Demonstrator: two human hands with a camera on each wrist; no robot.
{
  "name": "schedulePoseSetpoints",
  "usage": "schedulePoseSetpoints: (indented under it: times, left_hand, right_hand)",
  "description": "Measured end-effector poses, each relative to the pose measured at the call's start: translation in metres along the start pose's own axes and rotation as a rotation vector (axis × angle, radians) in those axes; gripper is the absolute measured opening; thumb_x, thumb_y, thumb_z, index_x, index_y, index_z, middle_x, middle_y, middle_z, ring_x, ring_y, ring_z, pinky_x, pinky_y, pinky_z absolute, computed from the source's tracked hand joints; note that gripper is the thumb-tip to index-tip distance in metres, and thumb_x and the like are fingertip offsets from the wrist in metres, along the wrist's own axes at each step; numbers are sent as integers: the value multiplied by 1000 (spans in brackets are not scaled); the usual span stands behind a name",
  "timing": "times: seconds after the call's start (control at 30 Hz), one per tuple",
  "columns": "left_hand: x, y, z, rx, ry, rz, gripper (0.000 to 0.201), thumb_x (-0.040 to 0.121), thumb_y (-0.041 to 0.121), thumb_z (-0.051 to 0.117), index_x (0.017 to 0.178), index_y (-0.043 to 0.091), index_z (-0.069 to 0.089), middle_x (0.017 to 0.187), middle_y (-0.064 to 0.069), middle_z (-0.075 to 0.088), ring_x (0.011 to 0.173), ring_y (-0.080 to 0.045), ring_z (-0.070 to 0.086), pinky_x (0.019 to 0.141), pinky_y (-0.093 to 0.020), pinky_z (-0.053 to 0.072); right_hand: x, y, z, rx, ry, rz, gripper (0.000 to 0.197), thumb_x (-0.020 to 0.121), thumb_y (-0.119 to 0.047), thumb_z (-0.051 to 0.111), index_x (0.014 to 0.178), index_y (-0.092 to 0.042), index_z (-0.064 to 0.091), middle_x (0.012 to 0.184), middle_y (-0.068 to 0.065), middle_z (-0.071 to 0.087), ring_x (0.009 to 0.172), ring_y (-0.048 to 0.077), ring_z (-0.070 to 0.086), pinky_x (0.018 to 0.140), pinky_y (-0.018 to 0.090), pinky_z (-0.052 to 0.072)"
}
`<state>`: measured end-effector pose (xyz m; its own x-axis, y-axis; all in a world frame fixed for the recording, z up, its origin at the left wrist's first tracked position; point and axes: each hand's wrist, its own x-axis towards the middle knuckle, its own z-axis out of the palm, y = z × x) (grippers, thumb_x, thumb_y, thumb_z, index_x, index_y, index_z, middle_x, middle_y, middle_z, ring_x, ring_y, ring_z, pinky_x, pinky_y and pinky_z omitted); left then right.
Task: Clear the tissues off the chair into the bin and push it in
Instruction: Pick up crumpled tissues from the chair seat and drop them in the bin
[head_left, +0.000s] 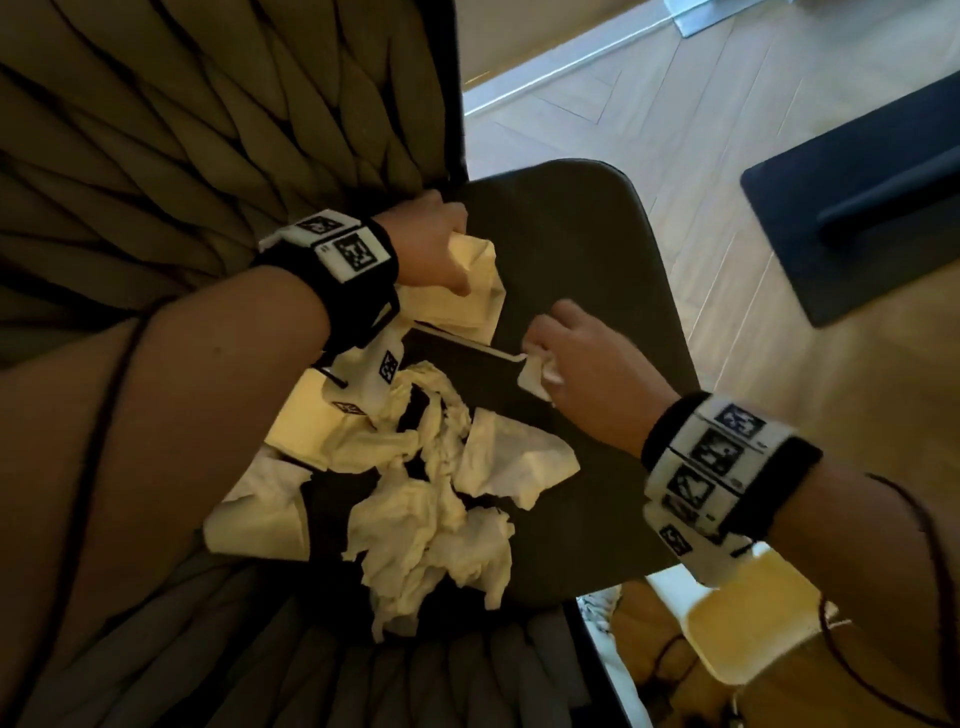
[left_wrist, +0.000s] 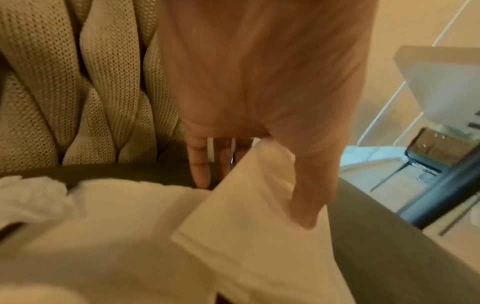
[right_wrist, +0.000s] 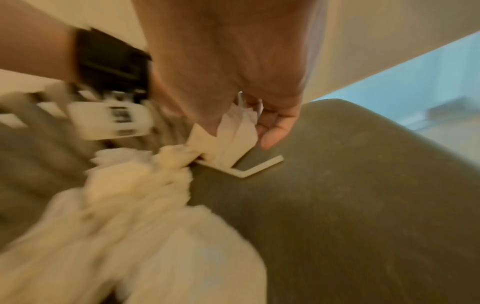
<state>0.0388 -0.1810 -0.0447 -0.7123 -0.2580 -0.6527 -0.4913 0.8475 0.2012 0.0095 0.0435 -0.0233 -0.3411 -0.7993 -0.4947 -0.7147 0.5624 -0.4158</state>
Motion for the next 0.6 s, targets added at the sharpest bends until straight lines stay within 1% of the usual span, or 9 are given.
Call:
schedulePoseSetpoints:
  times: [0.07, 0.13, 0.2, 0.23, 0.3, 0.37, 0.43, 0.5, 0.6]
  left_hand:
    - [0, 0, 5, -45, 53, 24, 68, 67, 39, 80, 122, 18, 47, 127, -10, 46, 107, -29, 51, 77, -34, 40]
    - [-1, 1, 9, -48, 68, 34, 72, 65, 39, 82, 123, 19, 45, 127, -9, 46, 107, -29, 52, 79, -36, 43]
    - [-3, 3, 10, -19, 58, 43, 77, 64, 38, 83, 127, 20, 43, 130, -9, 45, 109, -30, 54, 84, -40, 48]
    - [-4, 5, 10, 3, 47, 39, 78, 64, 37, 83, 129, 20, 42, 131, -9, 44, 109, -31, 54, 85, -41, 49]
    - [-6, 6, 10, 50, 25, 37, 77, 65, 36, 83, 128, 20, 42, 132, -10, 43, 108, -32, 55, 82, -42, 49]
    - [-8, 7, 11, 72, 16, 26, 75, 66, 34, 83, 128, 19, 43, 132, -10, 42, 108, -32, 54, 80, -42, 49]
    - [-9, 8, 14, 55, 21, 22, 73, 67, 31, 82, 128, 18, 44, 132, -10, 43, 110, -31, 54, 84, -42, 49]
    - [-10, 8, 16, 21, 43, 27, 71, 67, 28, 82, 127, 17, 46, 130, -10, 46, 111, -30, 53, 88, -42, 49]
    - [-10, 8, 18, -20, 56, 22, 70, 68, 27, 82, 128, 16, 48, 130, -11, 47, 114, -30, 51, 92, -42, 46]
  right_hand:
    - [-26, -16, 12, -25, -76, -168, 50, 85, -23, 63, 131, -28, 43, 132, -1, 42, 108, 13, 47, 89, 28, 49]
    - [-40, -27, 33, -119, -179, -291, 64, 85, -28, 63, 140, -31, 32, 144, 1, 32, 119, 18, 41, 94, 33, 46]
    - [-39, -29, 56, -248, -246, -352, 78, 83, -36, 64, 146, -33, 18, 155, 5, 18, 128, 26, 34, 96, 40, 43]
    - [-35, -29, 65, -304, -257, -369, 83, 82, -40, 64, 147, -33, 14, 158, 7, 13, 132, 29, 31, 97, 43, 41]
    - [-26, -26, 76, -380, -268, -371, 87, 81, -41, 65, 149, -33, 11, 158, 8, 12, 134, 32, 29, 100, 45, 37]
    - [-18, -25, 78, -385, -270, -371, 83, 82, -39, 64, 148, -32, 15, 155, 8, 18, 132, 31, 30, 101, 44, 35]
    - [-13, -26, 76, -356, -276, -386, 72, 85, -31, 62, 146, -28, 24, 150, 8, 25, 128, 29, 33, 101, 42, 37]
    - [-9, -26, 74, -302, -289, -388, 62, 87, -20, 59, 143, -22, 31, 146, 9, 29, 126, 27, 37, 100, 40, 41]
    - [-4, -24, 74, -218, -281, -363, 55, 88, -13, 58, 139, -16, 37, 145, 10, 33, 123, 25, 41, 97, 36, 46]
